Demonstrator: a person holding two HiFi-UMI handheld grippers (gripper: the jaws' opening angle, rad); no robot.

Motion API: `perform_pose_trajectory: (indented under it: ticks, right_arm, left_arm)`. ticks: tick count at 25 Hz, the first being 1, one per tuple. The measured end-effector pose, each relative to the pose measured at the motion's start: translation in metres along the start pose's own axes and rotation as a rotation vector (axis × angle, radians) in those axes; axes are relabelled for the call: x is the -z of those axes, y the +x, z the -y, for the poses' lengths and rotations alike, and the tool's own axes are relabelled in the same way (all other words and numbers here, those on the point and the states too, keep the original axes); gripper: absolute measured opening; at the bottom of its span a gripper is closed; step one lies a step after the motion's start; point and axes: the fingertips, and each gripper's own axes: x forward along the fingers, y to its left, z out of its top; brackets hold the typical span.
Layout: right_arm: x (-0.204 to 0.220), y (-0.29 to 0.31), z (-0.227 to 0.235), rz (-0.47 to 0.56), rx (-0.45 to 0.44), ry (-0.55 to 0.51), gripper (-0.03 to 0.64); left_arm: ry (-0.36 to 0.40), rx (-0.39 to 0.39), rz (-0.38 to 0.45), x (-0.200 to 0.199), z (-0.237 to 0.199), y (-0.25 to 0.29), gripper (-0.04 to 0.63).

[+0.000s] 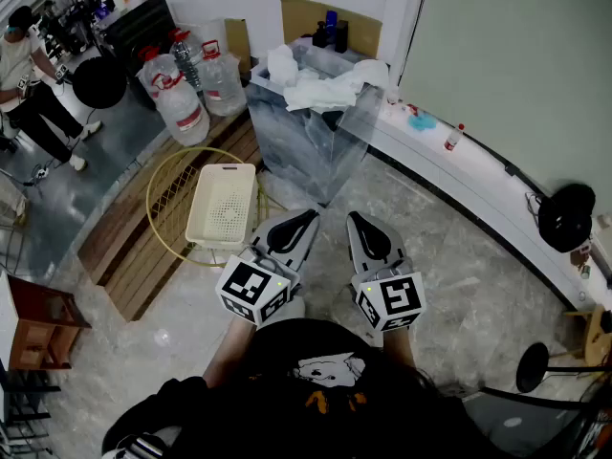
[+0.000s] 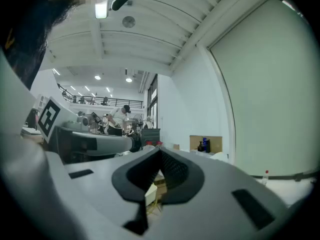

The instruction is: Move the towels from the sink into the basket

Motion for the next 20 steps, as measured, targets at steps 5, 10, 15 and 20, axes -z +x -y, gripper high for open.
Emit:
perform_pose_trajectory:
  ticks: [5, 10, 15, 20]
  right_arm:
    - [0.004, -0.007, 0.005, -0.008, -0.001, 0.016, 0.005]
    - [0.014, -0.015, 0.011, -0.019, -0.008, 0.038, 0.005]
    - [0.020, -0.014, 0.017, -0.015, -0.004, 0.062, 0.006]
    - [0.023, -0.005, 0.037, -0.009, 0.008, 0.070, 0.006]
  left_arm:
    - [-0.002, -0.006, -0.010, 0.001, 0.008, 0.002, 0.023]
    - [0.002, -0.014, -0.031, 0.008, 0.014, 0.003, 0.023]
    - [0.012, -0.021, -0.048, 0.009, 0.007, 0.008, 0.023]
    - [0.016, -0.006, -0.052, 0.010, 0.000, 0.031, 0.023]
